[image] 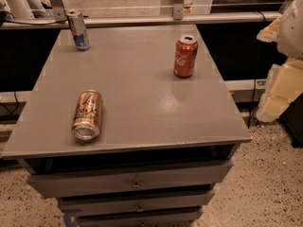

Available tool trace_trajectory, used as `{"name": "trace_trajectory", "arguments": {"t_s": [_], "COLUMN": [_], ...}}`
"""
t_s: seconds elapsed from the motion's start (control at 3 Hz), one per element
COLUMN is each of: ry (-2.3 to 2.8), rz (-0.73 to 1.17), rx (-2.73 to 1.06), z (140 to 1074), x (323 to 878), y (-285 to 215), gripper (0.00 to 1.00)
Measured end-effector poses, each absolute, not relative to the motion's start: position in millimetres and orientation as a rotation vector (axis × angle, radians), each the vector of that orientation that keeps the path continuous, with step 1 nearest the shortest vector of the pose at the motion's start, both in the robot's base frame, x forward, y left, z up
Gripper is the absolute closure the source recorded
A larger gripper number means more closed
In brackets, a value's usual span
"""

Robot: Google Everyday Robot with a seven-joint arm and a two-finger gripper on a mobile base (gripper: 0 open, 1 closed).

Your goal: Move coke can near redbull can

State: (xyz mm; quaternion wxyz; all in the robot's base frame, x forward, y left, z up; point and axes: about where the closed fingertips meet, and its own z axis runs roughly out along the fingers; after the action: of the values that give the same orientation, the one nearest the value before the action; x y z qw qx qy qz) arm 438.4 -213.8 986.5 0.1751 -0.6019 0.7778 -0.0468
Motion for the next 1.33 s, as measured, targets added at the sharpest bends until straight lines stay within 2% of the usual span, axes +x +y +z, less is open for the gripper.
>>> {"name": "trace_trajectory", "arguments": {"t_s": [0.67,1.33], "ry": [2.169,2.108], "rz": [-0.097,0.080], "rx": [-1.675,-1.421], "z": [977,925], "x": [449,523], "y": [-210,-200], "gripper": [0.00,0.00]}}
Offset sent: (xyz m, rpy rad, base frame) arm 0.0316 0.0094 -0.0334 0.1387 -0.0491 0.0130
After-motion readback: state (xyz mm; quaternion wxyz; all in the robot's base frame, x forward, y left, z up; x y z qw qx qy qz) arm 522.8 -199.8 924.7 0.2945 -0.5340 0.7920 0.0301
